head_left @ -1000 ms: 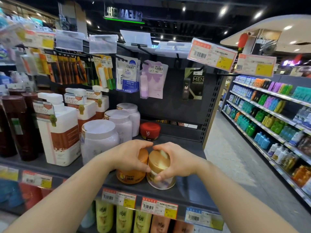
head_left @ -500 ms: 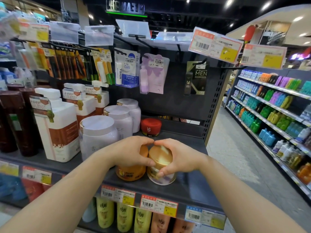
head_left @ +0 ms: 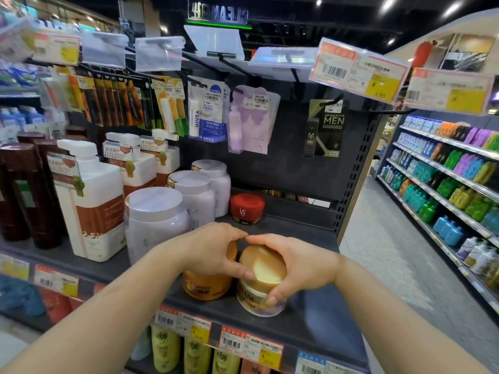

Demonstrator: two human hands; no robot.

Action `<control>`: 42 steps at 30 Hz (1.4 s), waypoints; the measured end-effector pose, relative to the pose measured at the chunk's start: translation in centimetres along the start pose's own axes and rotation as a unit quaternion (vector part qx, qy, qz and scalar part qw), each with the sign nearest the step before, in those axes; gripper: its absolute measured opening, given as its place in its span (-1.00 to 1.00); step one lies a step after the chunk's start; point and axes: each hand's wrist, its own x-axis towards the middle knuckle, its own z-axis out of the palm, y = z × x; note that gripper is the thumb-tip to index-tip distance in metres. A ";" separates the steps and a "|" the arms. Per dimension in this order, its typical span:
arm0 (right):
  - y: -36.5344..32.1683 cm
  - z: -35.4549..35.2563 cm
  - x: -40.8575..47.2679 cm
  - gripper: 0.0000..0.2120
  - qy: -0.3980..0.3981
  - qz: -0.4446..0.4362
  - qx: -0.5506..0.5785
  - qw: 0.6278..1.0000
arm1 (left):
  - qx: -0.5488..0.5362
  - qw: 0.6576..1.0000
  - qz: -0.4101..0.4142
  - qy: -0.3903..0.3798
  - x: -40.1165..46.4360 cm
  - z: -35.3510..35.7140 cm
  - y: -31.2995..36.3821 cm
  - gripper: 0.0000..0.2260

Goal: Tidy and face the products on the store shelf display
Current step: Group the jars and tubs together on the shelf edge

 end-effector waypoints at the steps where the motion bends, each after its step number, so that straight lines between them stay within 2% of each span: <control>1: 0.1 -0.3 0.0 0.04 -0.016 -0.004 0.006 1.000 | -0.002 1.000 -0.001 -0.003 0.1 0.0 0.1 -0.16; 3: 0.6 -1.1 0.3 -0.05 -0.042 -0.013 0.064 0.997 | -0.018 1.000 0.005 0.001 0.5 0.1 0.1 -0.11; 4: 0.9 -1.5 0.6 -0.18 -0.036 -0.020 0.114 0.993 | -0.038 0.999 0.007 0.004 0.7 0.2 0.1 -0.07; 5: 1.3 -1.9 1.1 -0.32 -0.006 -0.025 0.162 0.986 | -0.057 0.998 0.008 0.007 0.8 0.3 0.3 -0.05; 7: 2.8 -2.1 2.7 -0.58 0.120 -0.005 0.192 0.974 | -0.066 0.998 0.001 0.003 1.1 0.6 0.5 -0.04; 9: 4.9 -1.8 5.1 -0.62 0.245 0.039 0.130 0.960 | -0.026 1.000 0.000 -0.002 1.0 0.8 0.7 -0.10; 11: 6.8 -1.3 7.4 -0.50 0.286 0.064 0.059 0.954 | 0.012 1.000 0.007 0.001 0.9 0.8 0.7 -0.17; 13: 8.3 -1.0 9.6 -0.38 0.275 0.078 0.017 0.958 | 0.021 1.000 0.002 -0.007 0.7 0.5 0.8 -0.21; 17: 9.3 -0.5 13.0 -0.29 0.230 0.077 -0.026 0.970 | -0.004 1.000 -0.010 -0.015 0.7 0.2 1.2 -0.28; 21: 10.2 0.2 15.0 -0.27 0.189 0.058 -0.058 0.979 | -0.004 1.000 -0.021 -0.017 0.8 0.4 0.8 -0.25; 26: 11.1 0.0 14.9 -0.31 0.182 0.044 -0.016 0.982 | -0.007 1.000 -0.019 -0.021 0.7 0.2 1.3 -0.30; 34: 13.8 1.1 10.5 -0.32 0.192 -0.046 0.007 0.980 | 0.012 0.999 -0.024 -0.019 0.6 0.5 1.5 -0.29; 39: 14.1 2.3 5.8 -0.36 0.203 -0.044 0.042 0.977 | 0.014 0.999 -0.032 -0.029 0.6 0.4 1.9 -0.31; 42: 12.3 2.2 2.4 -0.43 0.209 -0.009 0.049 0.977 | 0.000 0.999 -0.037 -0.024 0.5 0.5 1.9 -0.31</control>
